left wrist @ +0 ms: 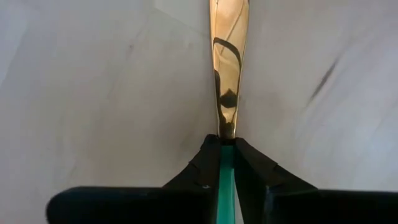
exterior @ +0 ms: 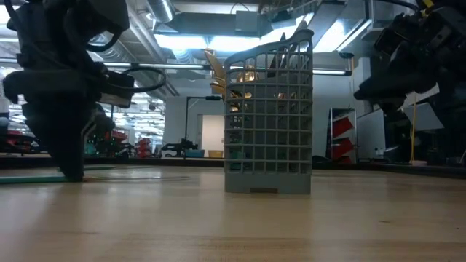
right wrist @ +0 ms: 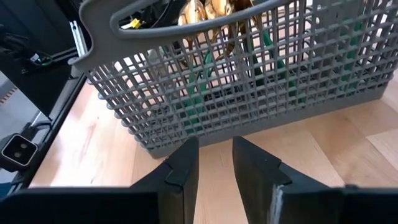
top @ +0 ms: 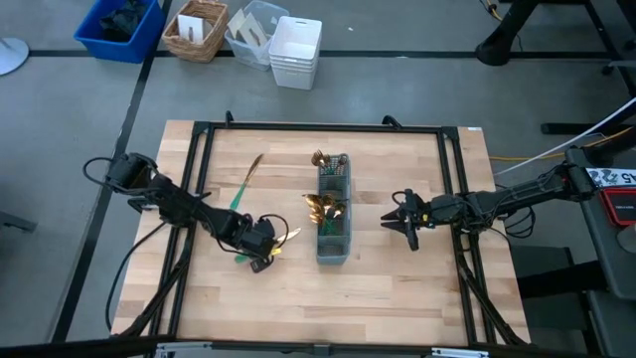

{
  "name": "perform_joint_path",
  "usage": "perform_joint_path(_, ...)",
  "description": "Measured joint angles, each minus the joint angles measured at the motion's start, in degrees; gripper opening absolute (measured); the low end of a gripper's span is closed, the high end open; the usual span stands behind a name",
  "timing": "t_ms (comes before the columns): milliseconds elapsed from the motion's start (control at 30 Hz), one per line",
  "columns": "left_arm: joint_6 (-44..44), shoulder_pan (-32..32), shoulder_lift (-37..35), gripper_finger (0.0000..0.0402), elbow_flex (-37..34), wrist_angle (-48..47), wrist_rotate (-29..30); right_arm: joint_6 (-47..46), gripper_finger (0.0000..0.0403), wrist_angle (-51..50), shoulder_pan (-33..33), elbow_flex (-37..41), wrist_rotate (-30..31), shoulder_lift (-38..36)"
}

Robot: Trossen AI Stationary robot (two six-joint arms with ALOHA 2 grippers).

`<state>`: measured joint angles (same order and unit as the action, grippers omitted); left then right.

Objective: Sort silverware
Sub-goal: Put the green knife into the utensil rack

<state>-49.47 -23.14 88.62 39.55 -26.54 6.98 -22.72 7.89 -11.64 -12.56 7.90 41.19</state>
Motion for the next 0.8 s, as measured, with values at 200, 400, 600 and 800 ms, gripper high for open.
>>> perform_joint_path(200, -0.1, -2.2, 0.0, 0.0033, -0.2, 2.6, -0.3, -1.1, 0.0099, 3.0, 0.0, 0.0, -0.9, 0.5)
perform_joint_path(400, -1.3, -4.8, 0.3, 0.0031, -0.3, 9.0, -2.5, -1.2, 0.0099, 10.2, 0.0, 0.0, -7.2, 5.0)
perform_joint_path(600, -2.7, -7.6, 0.4, 0.0032, -0.3, 13.0, -2.6, -1.2, 0.0099, 19.8, 0.0, 0.0, -11.6, 13.4)
perform_joint_path(800, -3.1, -9.5, 3.1, 0.0035, -0.2, 17.4, -1.4, -1.2, 0.0099, 28.5, 0.0, -0.1, -13.2, 22.5)
